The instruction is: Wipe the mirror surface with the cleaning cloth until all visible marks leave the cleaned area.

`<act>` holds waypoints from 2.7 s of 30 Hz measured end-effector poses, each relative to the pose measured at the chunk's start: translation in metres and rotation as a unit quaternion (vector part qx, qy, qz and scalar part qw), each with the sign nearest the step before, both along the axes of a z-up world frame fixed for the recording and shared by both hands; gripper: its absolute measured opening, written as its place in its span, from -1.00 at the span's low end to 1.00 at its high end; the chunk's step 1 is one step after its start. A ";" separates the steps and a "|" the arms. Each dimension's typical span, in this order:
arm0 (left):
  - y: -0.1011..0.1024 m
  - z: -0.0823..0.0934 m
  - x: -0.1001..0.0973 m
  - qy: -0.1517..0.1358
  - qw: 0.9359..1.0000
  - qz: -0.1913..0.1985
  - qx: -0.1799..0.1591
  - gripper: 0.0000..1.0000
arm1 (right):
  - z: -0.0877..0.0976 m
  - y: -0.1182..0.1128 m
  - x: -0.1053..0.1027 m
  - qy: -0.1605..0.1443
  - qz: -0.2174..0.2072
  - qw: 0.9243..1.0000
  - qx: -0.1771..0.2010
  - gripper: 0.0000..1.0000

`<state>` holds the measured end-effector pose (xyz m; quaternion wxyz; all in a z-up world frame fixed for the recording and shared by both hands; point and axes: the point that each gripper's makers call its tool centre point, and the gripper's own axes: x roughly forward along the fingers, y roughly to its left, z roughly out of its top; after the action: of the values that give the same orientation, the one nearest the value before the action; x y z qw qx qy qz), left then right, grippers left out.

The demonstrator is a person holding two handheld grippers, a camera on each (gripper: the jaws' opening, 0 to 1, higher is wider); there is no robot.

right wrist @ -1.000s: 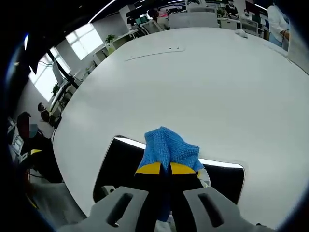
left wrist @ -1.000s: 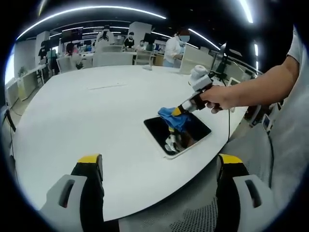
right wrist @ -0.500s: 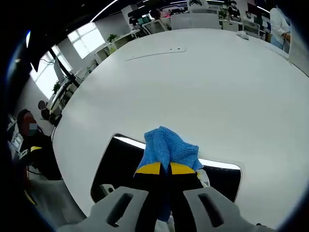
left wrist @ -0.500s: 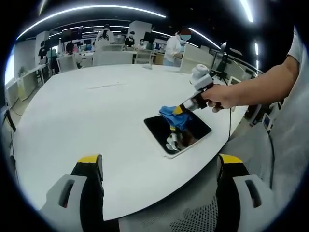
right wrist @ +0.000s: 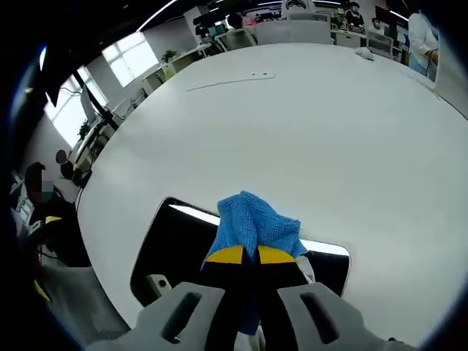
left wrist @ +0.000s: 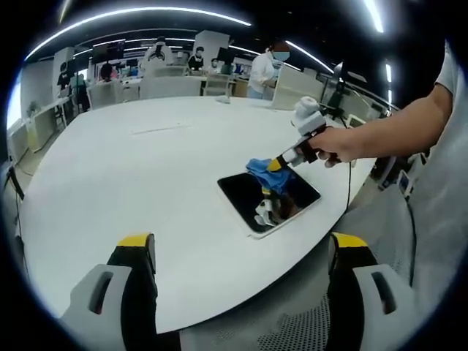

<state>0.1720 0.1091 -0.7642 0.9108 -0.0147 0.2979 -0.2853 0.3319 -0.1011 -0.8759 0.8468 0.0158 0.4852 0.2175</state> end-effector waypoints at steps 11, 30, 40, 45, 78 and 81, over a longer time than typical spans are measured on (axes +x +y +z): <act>0.002 -0.001 0.001 -0.002 1.000 0.004 -0.001 0.95 | -0.003 -0.015 0.003 -0.001 -0.010 1.000 -0.007 -1.00; 0.002 0.001 0.001 -0.004 1.000 0.007 0.000 0.95 | -0.004 -0.029 0.006 -0.001 -0.026 1.000 -0.008 -1.00; 0.004 0.000 0.002 -0.008 1.000 0.011 0.002 0.94 | -0.009 -0.037 0.012 -0.001 -0.035 0.999 -0.010 -1.00; 0.005 0.000 0.002 -0.009 1.000 0.012 0.005 0.94 | -0.010 -0.036 0.008 -0.002 -0.042 0.999 -0.009 -1.00; 0.000 0.017 0.002 -0.039 0.999 -0.015 0.003 0.98 | -0.011 -0.036 -0.053 0.010 -0.069 0.997 0.011 -1.00; 0.001 0.014 -0.001 -0.033 0.999 -0.017 0.003 0.98 | -0.010 -0.036 -0.058 0.011 -0.067 0.998 0.010 -1.00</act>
<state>0.1707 0.1101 -0.7504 0.9153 0.0030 0.2687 -0.3000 0.2735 -0.1371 -0.8857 0.8537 0.0592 0.4901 0.1655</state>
